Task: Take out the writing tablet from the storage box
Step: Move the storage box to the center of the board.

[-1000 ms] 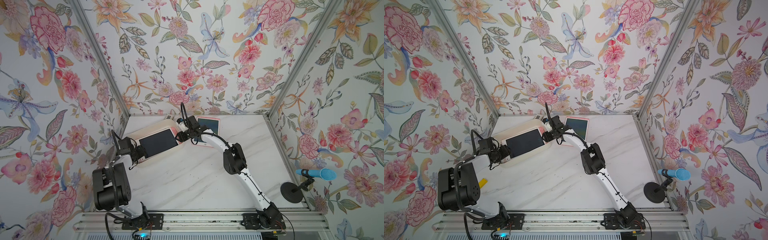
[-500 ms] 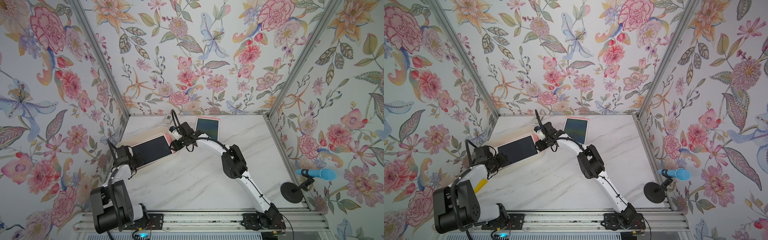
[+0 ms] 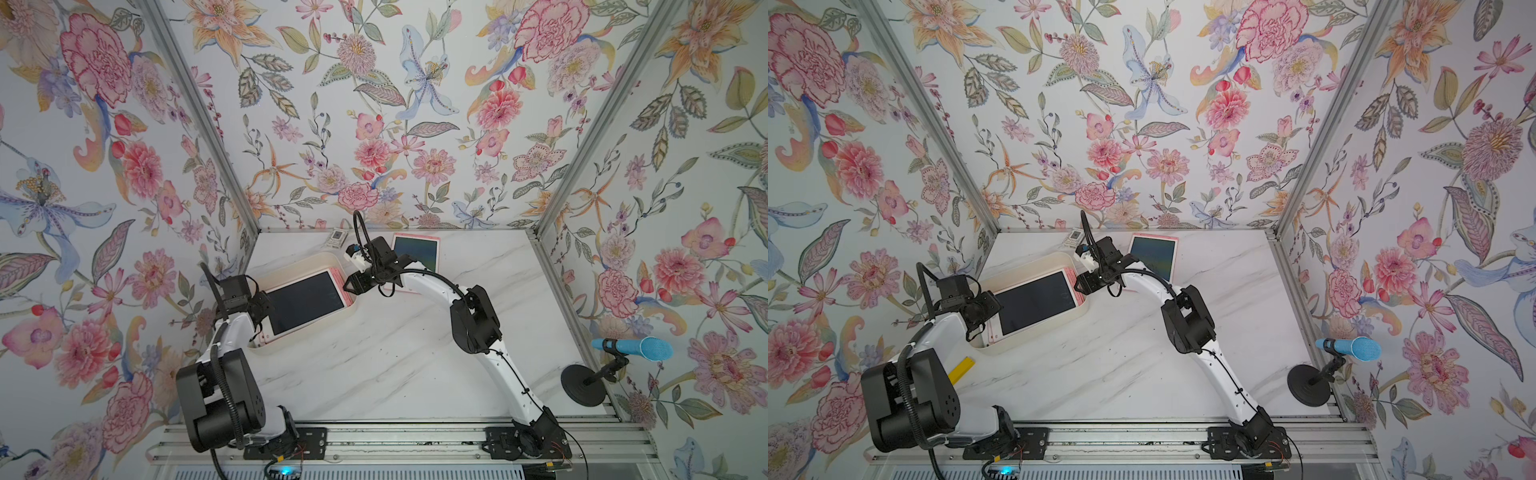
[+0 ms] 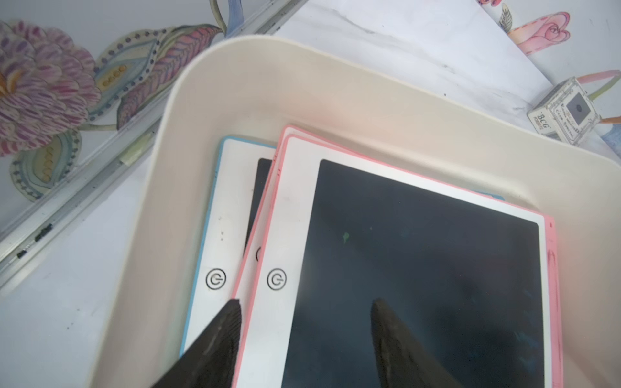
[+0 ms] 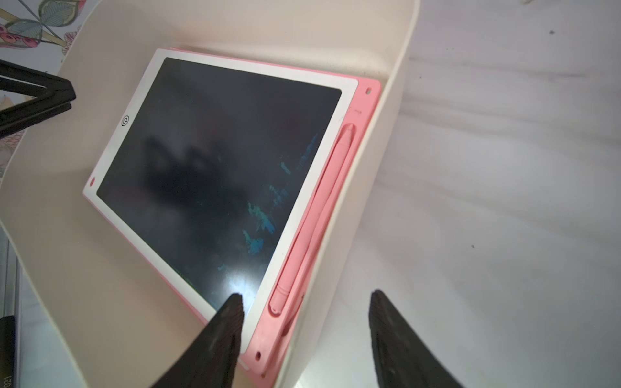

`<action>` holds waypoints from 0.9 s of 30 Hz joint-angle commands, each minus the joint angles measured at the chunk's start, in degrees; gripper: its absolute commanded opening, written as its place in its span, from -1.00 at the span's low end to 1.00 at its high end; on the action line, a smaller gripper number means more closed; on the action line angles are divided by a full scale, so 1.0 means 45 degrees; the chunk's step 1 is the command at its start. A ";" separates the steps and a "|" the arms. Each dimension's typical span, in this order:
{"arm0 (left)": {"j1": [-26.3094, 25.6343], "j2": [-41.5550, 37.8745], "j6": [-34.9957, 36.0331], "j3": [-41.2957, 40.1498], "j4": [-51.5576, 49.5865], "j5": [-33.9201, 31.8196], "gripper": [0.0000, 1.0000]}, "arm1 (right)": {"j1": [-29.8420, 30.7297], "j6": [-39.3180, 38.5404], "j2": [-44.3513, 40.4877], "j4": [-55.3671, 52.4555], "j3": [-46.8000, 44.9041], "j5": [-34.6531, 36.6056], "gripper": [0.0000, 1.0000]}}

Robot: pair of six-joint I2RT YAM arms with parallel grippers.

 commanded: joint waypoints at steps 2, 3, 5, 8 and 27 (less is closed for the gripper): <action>0.0179 0.1222 0.0247 0.0533 -0.0157 -0.0244 0.27 | -0.0089 0.0006 -0.0542 0.0259 -0.0125 -0.0471 0.18; 0.0191 0.1436 0.0217 0.0625 -0.0101 -0.0088 0.27 | -0.0095 0.0018 -0.0506 0.0252 -0.0030 -0.0491 0.18; 0.0183 0.2091 0.0228 0.0698 0.0173 0.0277 0.26 | -0.0116 0.0067 -0.0334 0.0241 0.0204 -0.0578 0.18; 0.0179 0.2514 0.0231 0.0703 0.0407 0.0550 0.26 | -0.0155 0.0082 -0.0100 0.0241 0.0348 -0.0607 0.18; 0.0179 0.2113 0.0298 0.0745 0.0959 0.0626 0.23 | -0.0235 0.0277 0.1150 0.0242 0.1359 -0.1348 0.17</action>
